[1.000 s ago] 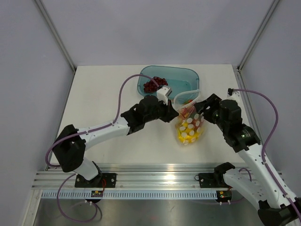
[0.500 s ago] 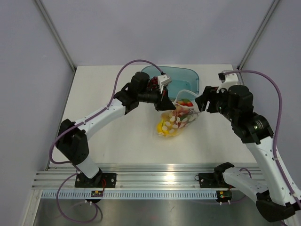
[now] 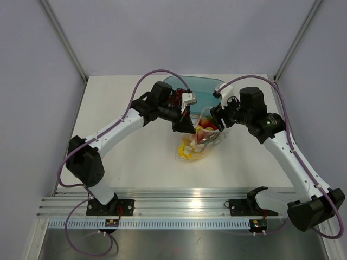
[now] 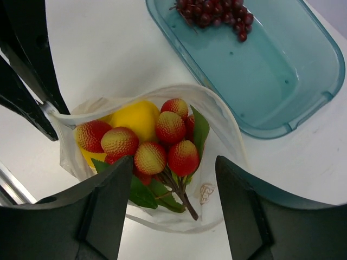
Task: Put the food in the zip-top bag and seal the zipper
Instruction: Zip the zipper food storage bag at the center of the board.
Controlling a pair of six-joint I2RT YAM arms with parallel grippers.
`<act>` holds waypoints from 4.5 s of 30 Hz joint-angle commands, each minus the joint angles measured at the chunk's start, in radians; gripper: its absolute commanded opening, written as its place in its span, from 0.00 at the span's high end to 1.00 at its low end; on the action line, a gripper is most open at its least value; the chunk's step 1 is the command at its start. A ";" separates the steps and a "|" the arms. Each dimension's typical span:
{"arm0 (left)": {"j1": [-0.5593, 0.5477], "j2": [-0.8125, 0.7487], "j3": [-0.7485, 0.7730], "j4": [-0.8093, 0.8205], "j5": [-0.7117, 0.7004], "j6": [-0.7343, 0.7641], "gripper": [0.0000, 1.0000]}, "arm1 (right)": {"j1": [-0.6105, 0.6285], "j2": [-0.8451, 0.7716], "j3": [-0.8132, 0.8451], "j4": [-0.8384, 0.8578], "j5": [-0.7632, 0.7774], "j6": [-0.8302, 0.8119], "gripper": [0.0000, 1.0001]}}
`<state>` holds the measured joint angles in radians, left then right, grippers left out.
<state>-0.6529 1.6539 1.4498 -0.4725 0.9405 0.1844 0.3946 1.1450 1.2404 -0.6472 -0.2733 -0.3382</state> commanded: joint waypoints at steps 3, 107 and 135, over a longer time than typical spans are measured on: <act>0.015 0.003 0.090 -0.095 0.066 0.108 1.00 | 0.001 0.058 0.033 0.059 -0.090 -0.235 0.27; 0.125 -0.121 -0.388 0.948 0.080 -0.562 0.78 | 0.132 -0.065 -0.303 0.675 -0.170 0.559 1.00; 0.139 -0.158 -0.419 0.904 0.081 -0.543 0.75 | 0.133 -0.064 -0.309 0.686 -0.147 0.577 1.00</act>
<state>-0.5194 1.5421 1.0370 0.3679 0.9833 -0.3511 0.5190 1.1015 0.9203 -0.0494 -0.4297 0.2302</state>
